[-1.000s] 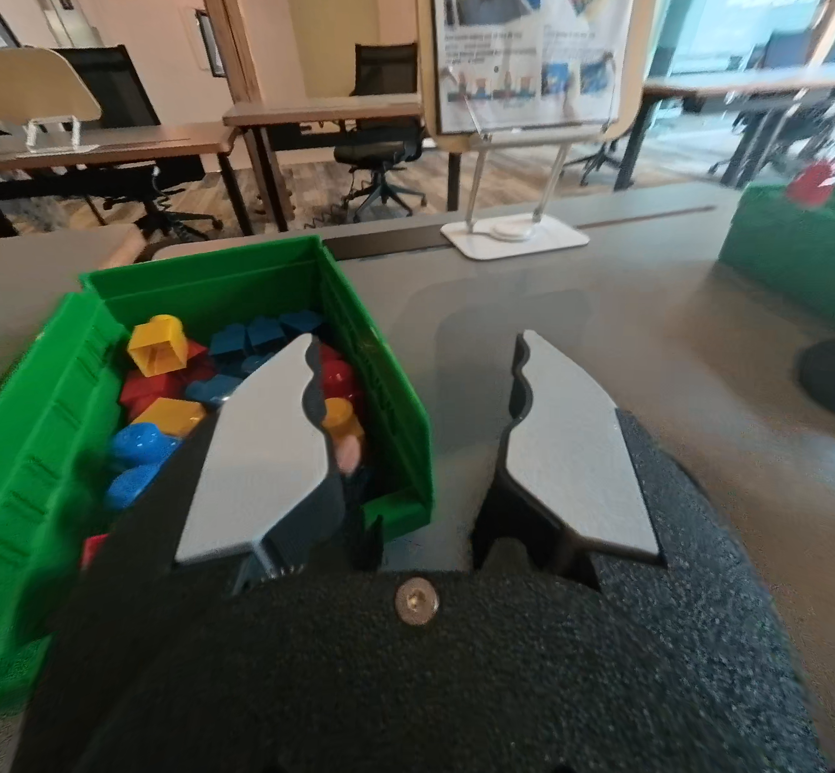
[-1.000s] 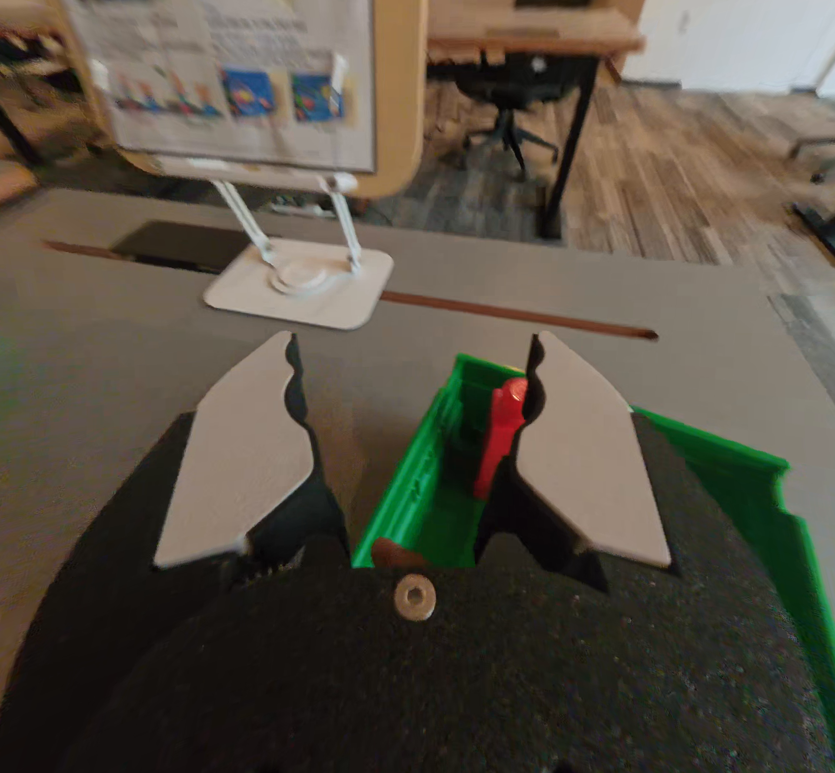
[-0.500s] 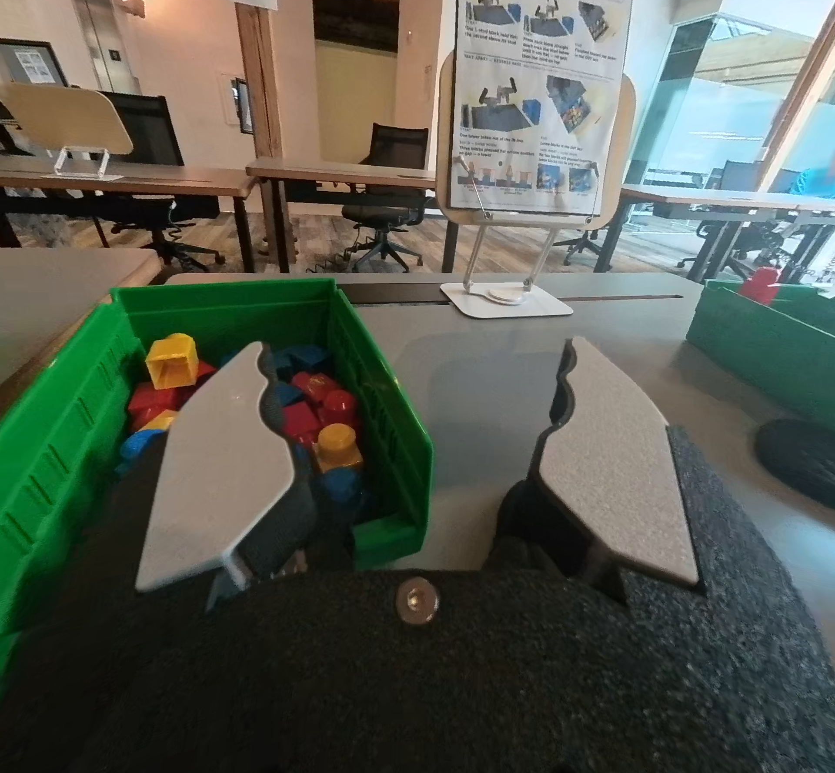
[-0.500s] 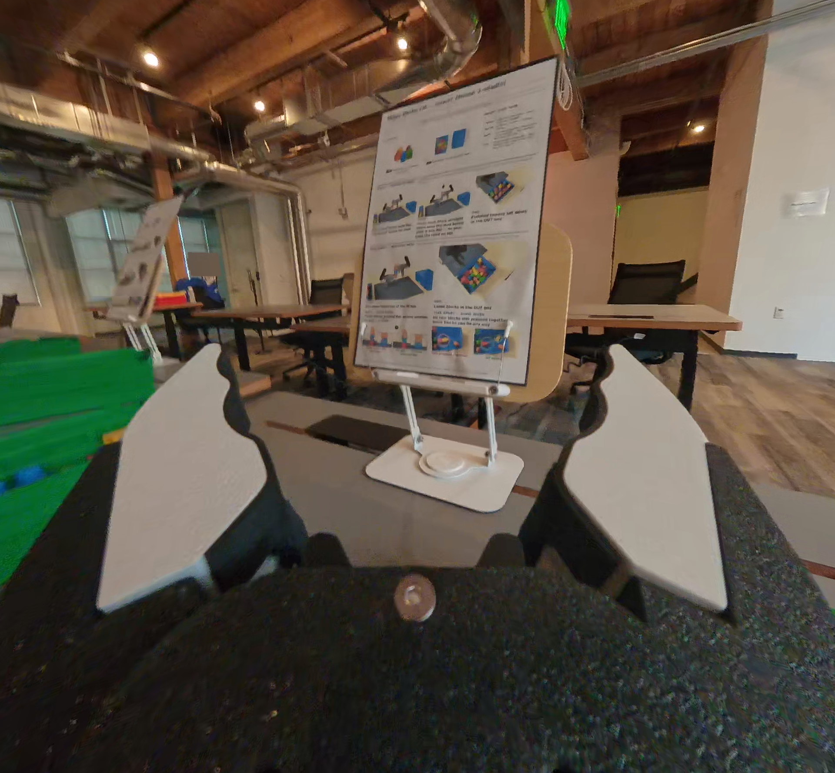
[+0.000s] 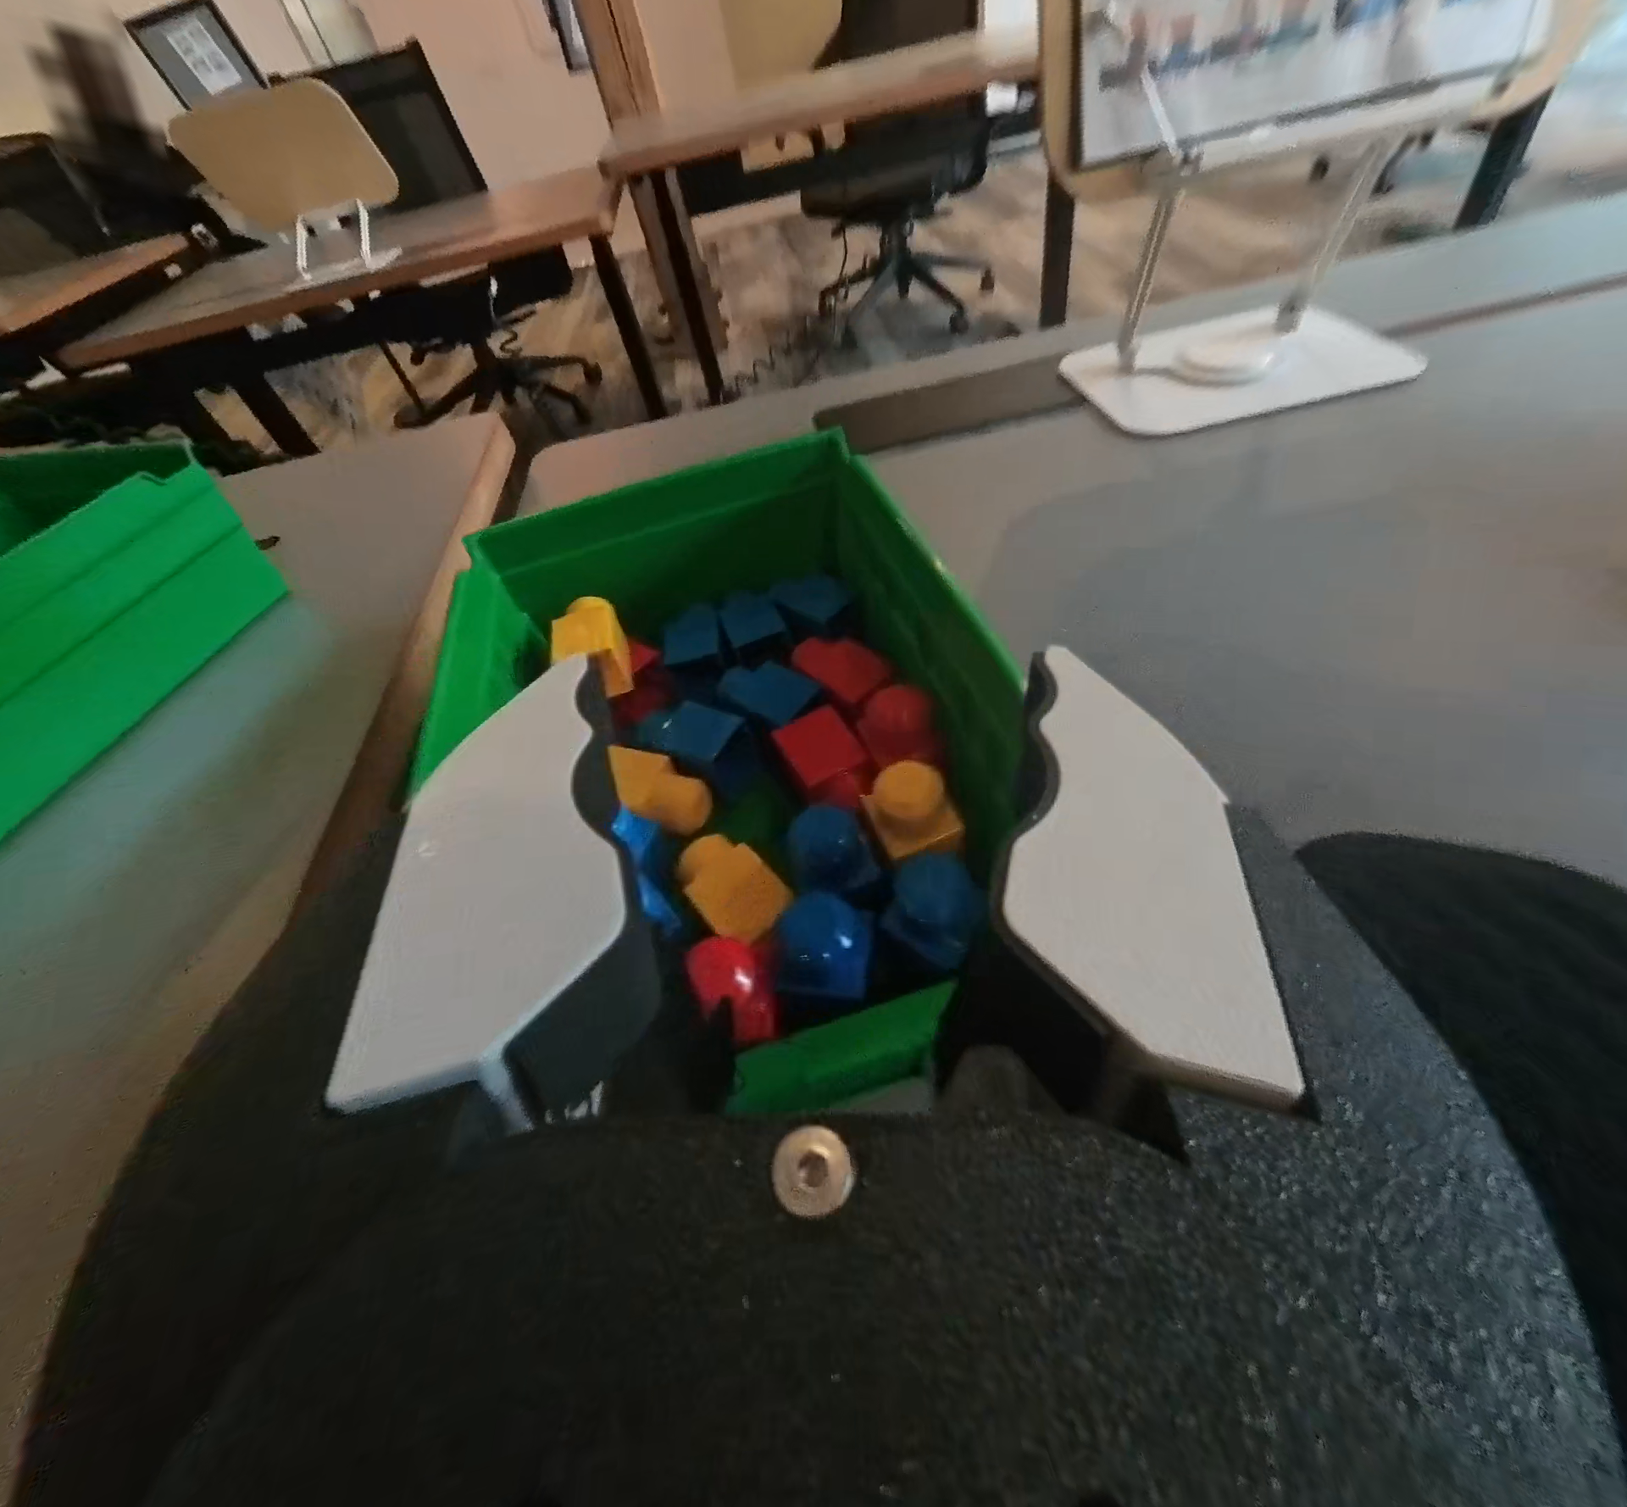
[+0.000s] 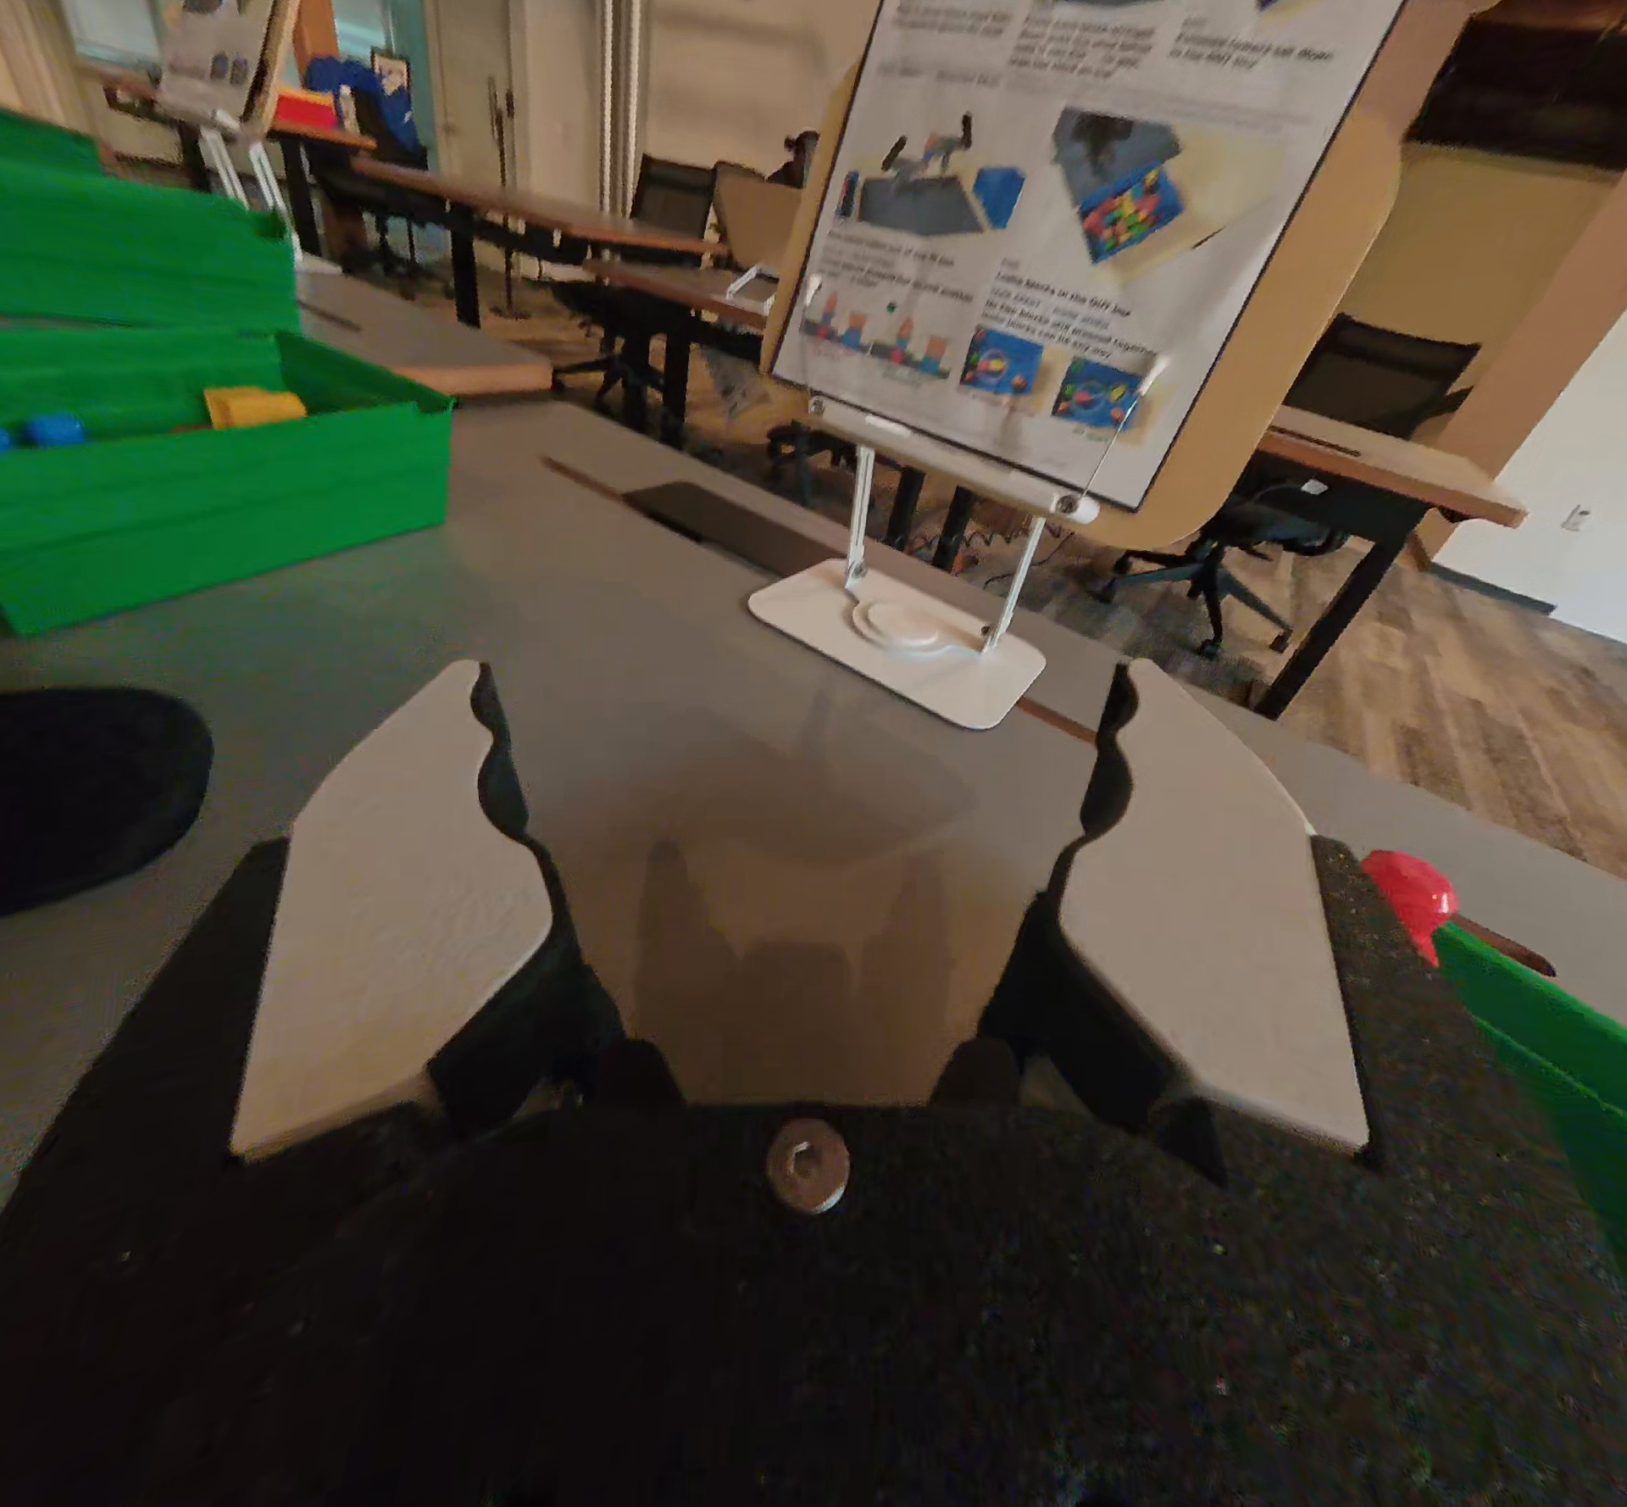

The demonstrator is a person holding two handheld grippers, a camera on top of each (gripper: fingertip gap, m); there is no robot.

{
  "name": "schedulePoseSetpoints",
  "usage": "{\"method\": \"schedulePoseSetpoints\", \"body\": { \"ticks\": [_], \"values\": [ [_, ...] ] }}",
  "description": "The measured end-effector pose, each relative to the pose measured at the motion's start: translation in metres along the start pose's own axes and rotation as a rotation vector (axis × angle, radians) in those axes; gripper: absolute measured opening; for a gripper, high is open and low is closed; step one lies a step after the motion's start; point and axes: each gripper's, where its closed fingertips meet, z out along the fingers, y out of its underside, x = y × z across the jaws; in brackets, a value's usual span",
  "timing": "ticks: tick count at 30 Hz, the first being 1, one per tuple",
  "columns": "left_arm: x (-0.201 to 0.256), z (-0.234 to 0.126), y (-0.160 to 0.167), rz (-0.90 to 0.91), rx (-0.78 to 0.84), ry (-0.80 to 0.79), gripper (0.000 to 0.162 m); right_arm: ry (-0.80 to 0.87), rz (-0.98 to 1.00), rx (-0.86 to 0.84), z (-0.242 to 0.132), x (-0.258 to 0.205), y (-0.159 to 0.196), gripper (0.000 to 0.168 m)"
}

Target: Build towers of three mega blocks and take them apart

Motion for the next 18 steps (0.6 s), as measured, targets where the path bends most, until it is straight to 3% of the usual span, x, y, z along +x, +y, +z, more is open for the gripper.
{"method": "schedulePoseSetpoints", "body": {
  "ticks": [9, 18],
  "values": [
    [-0.041, 0.076, 0.013, 0.05, -0.276, -0.003, 0.083, -0.054, -0.073, -0.12, -0.009, -0.017, 0.022, 0.121],
    [-0.087, 0.163, 0.063, -0.068, -0.559, -0.082, 0.07, -0.098, -0.082, -0.124, -0.012, -0.021, 0.025, 0.117]
  ]
}}
